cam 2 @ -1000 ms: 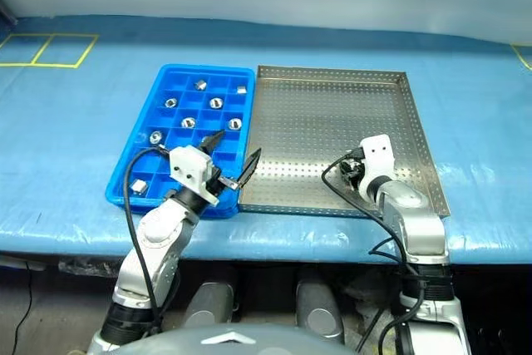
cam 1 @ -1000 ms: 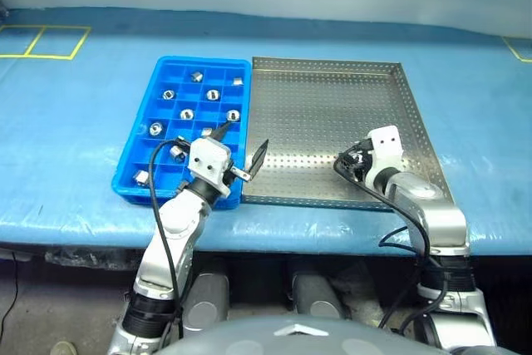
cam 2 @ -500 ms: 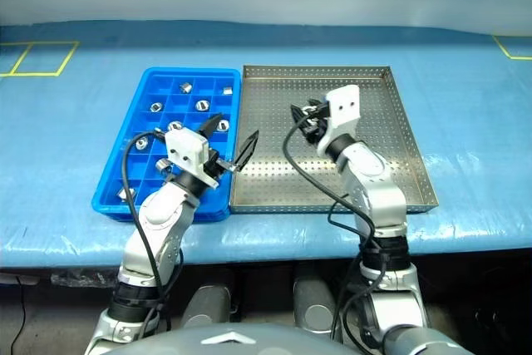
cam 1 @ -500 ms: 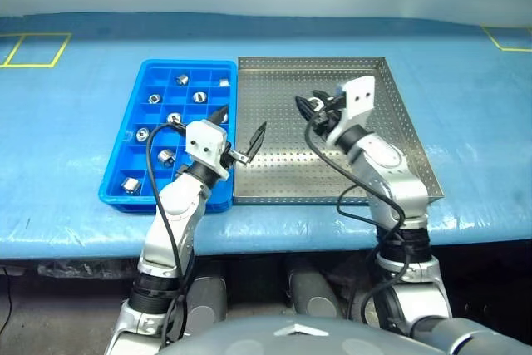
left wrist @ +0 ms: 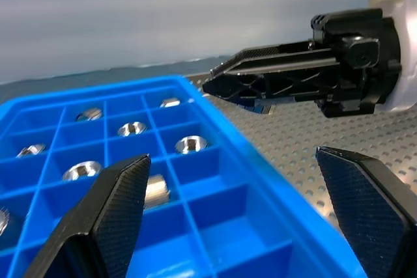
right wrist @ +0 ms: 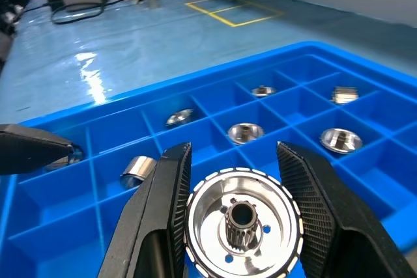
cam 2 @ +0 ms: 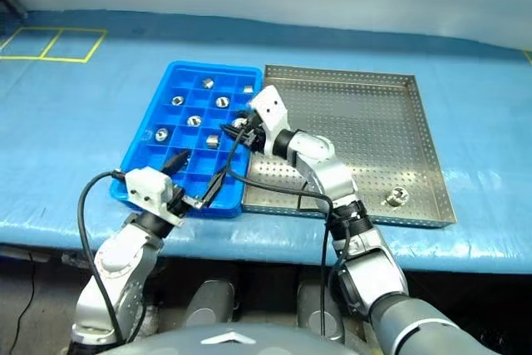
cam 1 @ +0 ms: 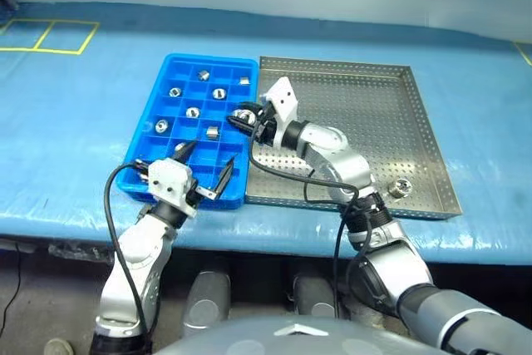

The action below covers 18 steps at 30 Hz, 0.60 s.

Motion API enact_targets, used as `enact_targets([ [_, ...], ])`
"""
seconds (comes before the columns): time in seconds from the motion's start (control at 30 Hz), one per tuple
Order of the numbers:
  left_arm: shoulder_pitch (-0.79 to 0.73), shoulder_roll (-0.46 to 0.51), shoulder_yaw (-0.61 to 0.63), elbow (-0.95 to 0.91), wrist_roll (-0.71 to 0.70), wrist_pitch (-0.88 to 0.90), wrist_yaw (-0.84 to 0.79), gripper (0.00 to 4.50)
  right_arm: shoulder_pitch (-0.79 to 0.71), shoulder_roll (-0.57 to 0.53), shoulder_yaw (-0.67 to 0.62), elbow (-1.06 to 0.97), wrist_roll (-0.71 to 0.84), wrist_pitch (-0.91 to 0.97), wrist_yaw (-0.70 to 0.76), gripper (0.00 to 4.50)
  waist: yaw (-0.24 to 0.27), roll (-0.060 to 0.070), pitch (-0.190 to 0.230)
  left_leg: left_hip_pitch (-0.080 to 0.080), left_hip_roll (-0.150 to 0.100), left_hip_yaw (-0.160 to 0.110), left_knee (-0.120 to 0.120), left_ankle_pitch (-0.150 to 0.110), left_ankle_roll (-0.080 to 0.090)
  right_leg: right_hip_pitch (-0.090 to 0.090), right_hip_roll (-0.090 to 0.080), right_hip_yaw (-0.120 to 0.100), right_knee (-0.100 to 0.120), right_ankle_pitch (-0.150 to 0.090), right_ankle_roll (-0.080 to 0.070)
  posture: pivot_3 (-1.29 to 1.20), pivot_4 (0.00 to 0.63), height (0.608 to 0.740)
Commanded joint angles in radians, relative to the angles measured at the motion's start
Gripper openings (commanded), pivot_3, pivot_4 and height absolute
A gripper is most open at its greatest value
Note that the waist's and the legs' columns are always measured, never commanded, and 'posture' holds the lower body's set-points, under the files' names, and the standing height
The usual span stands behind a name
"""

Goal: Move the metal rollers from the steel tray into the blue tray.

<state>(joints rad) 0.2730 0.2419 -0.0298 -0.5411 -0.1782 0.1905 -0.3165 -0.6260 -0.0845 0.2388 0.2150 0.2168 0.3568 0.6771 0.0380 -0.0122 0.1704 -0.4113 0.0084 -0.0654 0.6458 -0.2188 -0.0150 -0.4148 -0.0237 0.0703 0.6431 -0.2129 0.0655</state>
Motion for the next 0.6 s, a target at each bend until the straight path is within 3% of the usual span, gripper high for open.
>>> enact_targets([
  [0.03, 0.036, 0.018, 0.051, -0.094, -0.014, -0.001, 0.009, 4.5, -0.041, 0.009, 0.03, 0.002, 0.007, -0.024, 0.075, 1.73, 0.014, 0.0, 0.0, 0.0, 0.0, 0.0, 0.0, 0.0, 0.0, 0.0, 0.0, 0.0, 0.0, 0.0, 0.0, 0.34, 0.15, 0.74],
  [0.3, 0.088, 0.018, 0.102, -0.14, -0.02, 0.009, 0.026, 4.5, -0.024, -0.01, 0.118, -0.002, -0.007, 0.007, 0.201, 1.73, 0.06, 0.001, 0.0, 0.0, 0.0, 0.0, -0.001, 0.0, -0.001, 0.0, 0.0, -0.001, 0.0, -0.001, -0.001, 0.37, 0.15, 0.74],
  [0.6, 0.059, 0.025, 0.098, -0.136, -0.019, 0.037, 0.017, 4.5, 0.013, 0.012, 0.156, 0.052, -0.06, 0.006, 0.183, 1.73, 0.064, 0.001, 0.0, 0.0, 0.0, 0.0, -0.001, 0.0, -0.001, -0.001, 0.0, -0.001, 0.0, -0.001, -0.001, 0.35, 0.15, 0.74],
])
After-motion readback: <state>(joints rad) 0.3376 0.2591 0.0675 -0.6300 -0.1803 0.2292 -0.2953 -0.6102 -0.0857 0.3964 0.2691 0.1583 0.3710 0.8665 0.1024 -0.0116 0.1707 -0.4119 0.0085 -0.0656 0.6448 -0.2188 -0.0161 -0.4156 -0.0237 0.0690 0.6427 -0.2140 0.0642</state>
